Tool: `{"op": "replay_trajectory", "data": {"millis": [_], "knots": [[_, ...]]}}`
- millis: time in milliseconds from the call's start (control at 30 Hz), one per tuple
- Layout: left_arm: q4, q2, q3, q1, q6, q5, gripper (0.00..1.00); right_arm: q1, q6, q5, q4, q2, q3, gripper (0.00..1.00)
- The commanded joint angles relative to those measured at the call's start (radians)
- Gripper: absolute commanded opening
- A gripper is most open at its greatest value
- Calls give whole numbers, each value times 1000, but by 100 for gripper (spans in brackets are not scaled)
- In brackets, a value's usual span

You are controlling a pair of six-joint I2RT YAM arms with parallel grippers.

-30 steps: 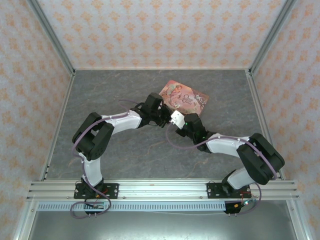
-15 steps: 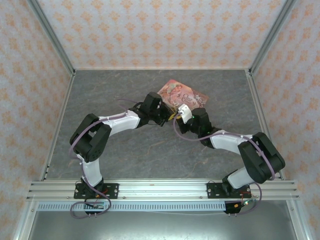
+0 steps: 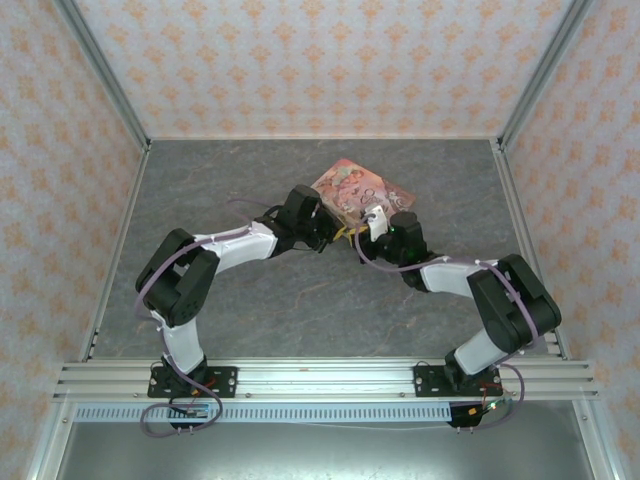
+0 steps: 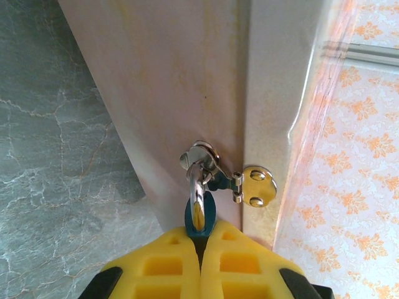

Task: Unlock the padlock with the key

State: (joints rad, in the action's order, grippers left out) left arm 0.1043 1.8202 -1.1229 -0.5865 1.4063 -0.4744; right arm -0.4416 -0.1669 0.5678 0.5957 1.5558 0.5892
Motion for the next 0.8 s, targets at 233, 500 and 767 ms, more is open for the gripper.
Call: {"op": "replay_trajectory", "data": {"millis": [233,500,767], "knots": [[26,-80,22,-18,-21,-56,0,55,141,32,136,46,15,0],[37,-78,32,-18,-10,-41,0,55,38,-47,46,-34,-23,13],[37,-74,24,-18,-10,-32,0,56,37,-72,44,-110,-122,29]]}}
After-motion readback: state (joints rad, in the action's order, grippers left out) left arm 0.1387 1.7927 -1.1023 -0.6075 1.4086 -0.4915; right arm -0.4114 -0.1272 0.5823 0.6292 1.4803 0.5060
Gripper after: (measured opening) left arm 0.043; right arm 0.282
